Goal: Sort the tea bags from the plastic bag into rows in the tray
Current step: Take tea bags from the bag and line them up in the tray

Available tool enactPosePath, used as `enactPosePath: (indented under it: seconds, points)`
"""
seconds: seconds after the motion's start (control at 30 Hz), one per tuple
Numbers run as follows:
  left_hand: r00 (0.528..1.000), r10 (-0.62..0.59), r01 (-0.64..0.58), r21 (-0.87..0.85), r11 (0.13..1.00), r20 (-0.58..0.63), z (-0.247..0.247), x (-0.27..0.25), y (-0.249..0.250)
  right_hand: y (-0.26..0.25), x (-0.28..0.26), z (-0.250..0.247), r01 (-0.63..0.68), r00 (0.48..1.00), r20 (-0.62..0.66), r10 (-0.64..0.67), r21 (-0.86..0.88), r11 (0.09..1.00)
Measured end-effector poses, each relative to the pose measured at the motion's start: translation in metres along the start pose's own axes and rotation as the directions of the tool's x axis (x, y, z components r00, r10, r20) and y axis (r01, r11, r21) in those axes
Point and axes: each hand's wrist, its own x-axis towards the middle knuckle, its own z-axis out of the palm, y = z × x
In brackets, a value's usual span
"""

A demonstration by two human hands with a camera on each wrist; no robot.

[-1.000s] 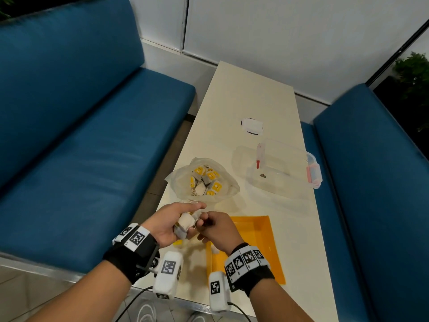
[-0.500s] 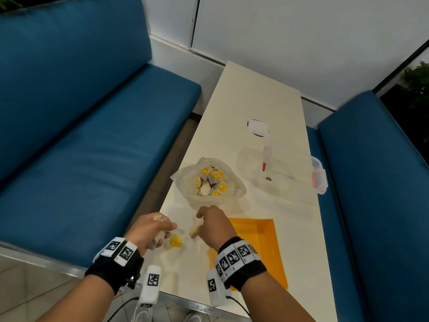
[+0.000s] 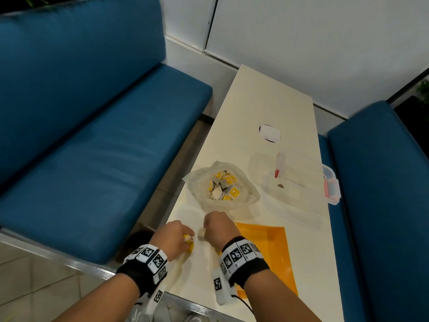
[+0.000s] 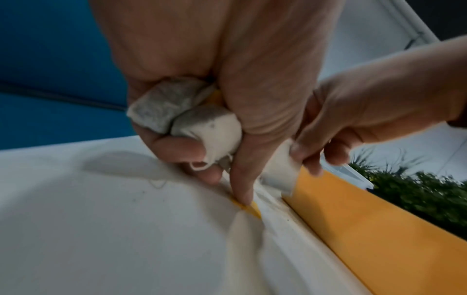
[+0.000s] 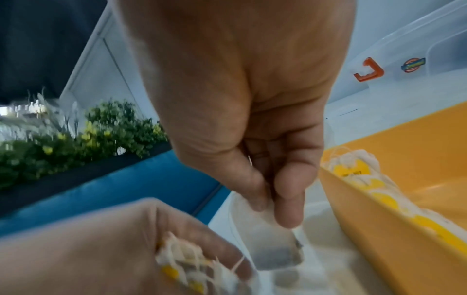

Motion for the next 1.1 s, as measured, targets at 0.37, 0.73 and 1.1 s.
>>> enactPosePath:
  seconds: [0.37, 0.73, 1.1]
  points:
    - [0.992, 0.126, -0.126, 0.234, 0.964, 0.017, 0.008, 0.002, -0.006, 0.012, -0.013, -0.025, -0.006, 0.996, -0.082, 0.026, 0.234, 0.972]
    - [0.996, 0.088, -0.09, -0.052, 0.995, -0.024, -0.001, -0.008, -0.008, 0.02, -0.026, -0.029, 0.024, 0.995, -0.098, 0.005, 0.291, 0.956]
    - [0.987, 0.163, -0.143, -0.483, 0.864, 0.0, -0.051, -0.034, 0.041, 0.041, -0.033, -0.041, 0.058, 0.983, -0.182, 0.035, 0.481, 0.875]
